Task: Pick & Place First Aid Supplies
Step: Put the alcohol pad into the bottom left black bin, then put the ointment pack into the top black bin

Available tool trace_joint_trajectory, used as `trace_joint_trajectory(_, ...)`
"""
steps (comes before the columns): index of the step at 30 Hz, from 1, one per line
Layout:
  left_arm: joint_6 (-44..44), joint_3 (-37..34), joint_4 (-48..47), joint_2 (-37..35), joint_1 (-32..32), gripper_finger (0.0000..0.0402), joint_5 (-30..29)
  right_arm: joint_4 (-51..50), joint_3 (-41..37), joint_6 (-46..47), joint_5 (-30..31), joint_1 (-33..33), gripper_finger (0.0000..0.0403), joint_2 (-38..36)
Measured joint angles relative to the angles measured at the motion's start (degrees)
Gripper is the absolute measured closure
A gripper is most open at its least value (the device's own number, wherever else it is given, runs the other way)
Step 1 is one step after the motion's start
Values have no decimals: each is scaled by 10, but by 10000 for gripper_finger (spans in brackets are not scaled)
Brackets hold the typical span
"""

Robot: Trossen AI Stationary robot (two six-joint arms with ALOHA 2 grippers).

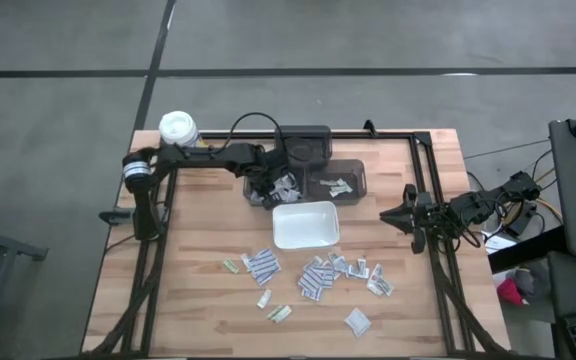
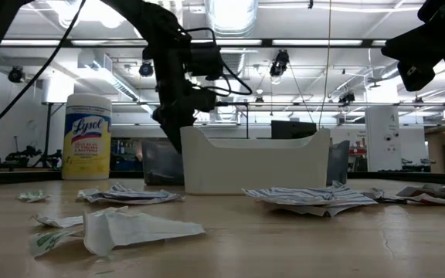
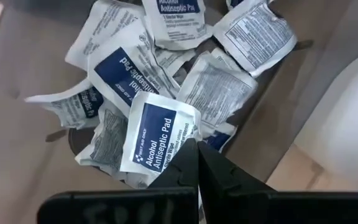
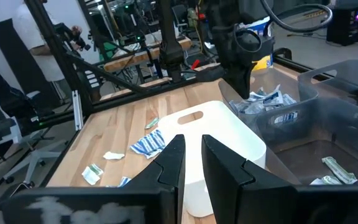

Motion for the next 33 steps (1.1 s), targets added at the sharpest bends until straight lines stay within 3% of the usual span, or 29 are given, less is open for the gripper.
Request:
trace_joint_trajectory(14, 9, -4, 9, 0, 0, 396, 29, 0, 0, 0, 0, 0, 351, 0)
trace_joint_trajectory(25, -40, 18, -29, -10, 1, 300, 37, 0, 0, 0, 0, 0, 351, 0)
trace_joint_trajectory(33, -85, 105, -118, -62, -10, 285, 41, 0, 0, 0, 0, 0, 351, 0)
